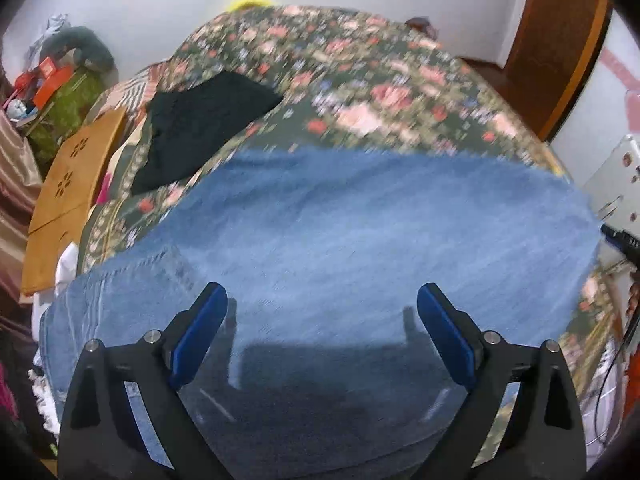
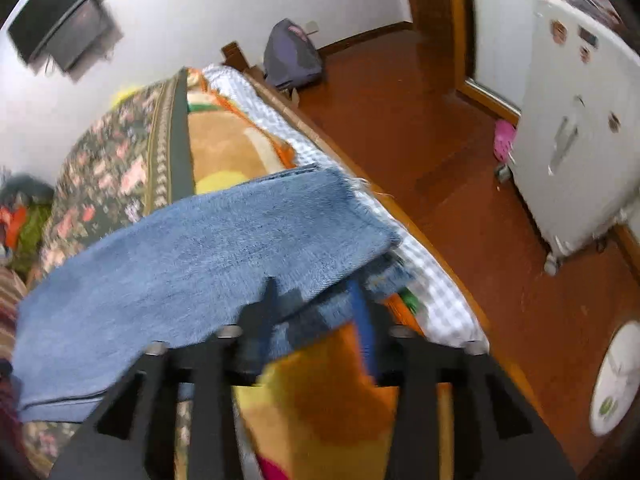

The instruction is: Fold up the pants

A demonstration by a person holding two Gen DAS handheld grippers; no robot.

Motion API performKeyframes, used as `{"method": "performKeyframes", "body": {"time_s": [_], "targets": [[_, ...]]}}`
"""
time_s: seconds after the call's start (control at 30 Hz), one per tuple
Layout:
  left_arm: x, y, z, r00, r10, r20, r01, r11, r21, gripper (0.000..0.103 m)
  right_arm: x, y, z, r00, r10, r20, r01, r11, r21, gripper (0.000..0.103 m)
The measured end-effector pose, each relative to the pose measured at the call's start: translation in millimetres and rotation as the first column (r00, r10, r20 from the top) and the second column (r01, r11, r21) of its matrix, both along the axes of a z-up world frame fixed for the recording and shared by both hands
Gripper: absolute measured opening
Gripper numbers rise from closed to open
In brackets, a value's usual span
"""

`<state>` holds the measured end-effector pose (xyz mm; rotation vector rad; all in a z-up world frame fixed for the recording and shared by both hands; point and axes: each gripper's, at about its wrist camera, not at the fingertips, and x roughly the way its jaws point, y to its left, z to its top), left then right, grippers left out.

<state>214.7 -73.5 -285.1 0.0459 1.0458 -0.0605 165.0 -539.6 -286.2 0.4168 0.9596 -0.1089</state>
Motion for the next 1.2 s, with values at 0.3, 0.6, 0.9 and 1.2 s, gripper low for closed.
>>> {"method": "performKeyframes", "body": {"time_s": [0.3, 0.6, 0.9, 1.2], "targets": [[19.8, -37.1, -24.2, 0.995, -0.065, -0.078, 0.059, 0.995, -0.080, 0.079, -9.7, -1.5, -32.8, 0.990, -0.139, 0.002, 0.135, 0.966, 0.219, 0.049], [14.3, -55.9, -30.4, 0.993, -0.112, -0.042, 0.113, 0.994, 0.013, 0.079, 15.5, -17.1, -48.9, 0.981, -0.196, -0.008, 0.188, 0.931, 0.314, 0.049], [14.0, -48.9, -25.0, 0.994, -0.096, -0.053, 0.095, 0.995, -0.020, 0.079, 12.2, -8.9, -7.3, 0.982, -0.150, 0.119, 0.125, 0.973, 0.196, 0.009], [-4.7, -27.0, 15.7, 0.998, -0.055, 0.034, 0.057, 0.997, -0.059, 0.079, -3.1, 42.1, 99.0, 0.932, 0.019, 0.363, -0.054, 0.995, 0.087, 0.009]]}}
